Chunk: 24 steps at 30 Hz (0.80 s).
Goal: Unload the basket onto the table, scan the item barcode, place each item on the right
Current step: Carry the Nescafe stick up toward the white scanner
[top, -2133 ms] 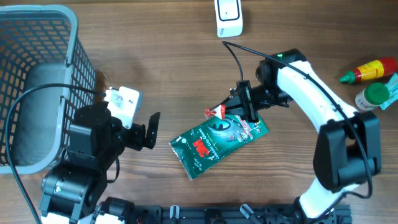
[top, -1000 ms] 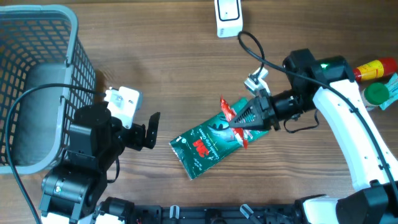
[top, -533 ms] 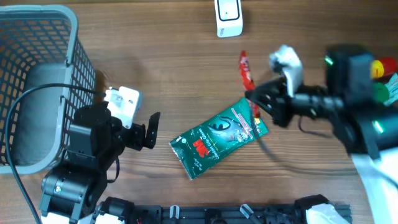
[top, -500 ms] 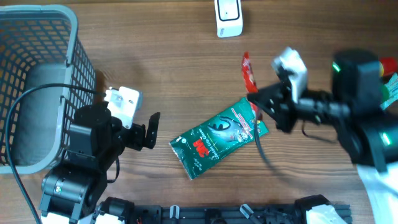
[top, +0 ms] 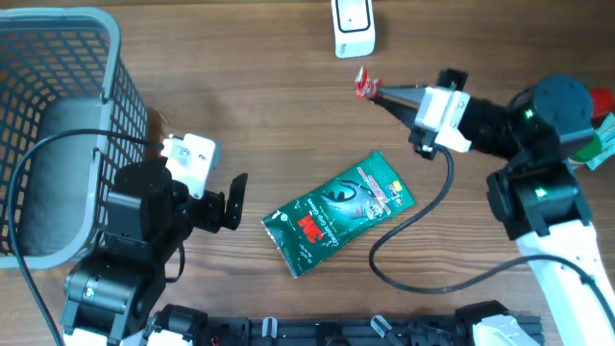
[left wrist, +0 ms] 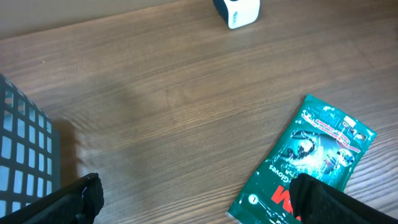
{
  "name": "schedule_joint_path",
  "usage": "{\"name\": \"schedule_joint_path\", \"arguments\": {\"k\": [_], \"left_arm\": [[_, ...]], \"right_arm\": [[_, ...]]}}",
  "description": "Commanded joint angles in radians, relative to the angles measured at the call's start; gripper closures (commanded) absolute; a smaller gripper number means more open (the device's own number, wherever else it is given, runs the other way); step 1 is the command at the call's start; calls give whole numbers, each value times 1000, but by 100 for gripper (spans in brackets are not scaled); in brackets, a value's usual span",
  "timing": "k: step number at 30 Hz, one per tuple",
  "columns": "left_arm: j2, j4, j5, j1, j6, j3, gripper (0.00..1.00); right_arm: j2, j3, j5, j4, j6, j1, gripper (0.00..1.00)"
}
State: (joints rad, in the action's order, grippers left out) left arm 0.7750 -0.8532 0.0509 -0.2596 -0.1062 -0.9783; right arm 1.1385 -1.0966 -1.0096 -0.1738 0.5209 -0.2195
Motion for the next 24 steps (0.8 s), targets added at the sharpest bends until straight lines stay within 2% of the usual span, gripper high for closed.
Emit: {"name": "schedule_joint_path", "arguments": {"k": [1, 7, 12, 14, 19, 24], "left_arm": [[-2, 2, 8, 5, 6, 1, 0], [-2, 2, 8, 5, 6, 1, 0], [-2, 2, 8, 5, 6, 1, 0], [-2, 2, 8, 5, 6, 1, 0], [-2, 2, 8, 5, 6, 1, 0], [-2, 2, 8, 5, 6, 1, 0]], "right_arm": [[32, -8, 45, -101, -109, -31, 95], [57, -7, 227, -141, -113, -88, 95], [94, -7, 491, -368, -87, -166, 95], [99, -7, 489, -457, -77, -178, 95], [98, -7, 484, -512, -45, -219, 95], [92, -7, 282, -293, 188, -226, 96]]}}
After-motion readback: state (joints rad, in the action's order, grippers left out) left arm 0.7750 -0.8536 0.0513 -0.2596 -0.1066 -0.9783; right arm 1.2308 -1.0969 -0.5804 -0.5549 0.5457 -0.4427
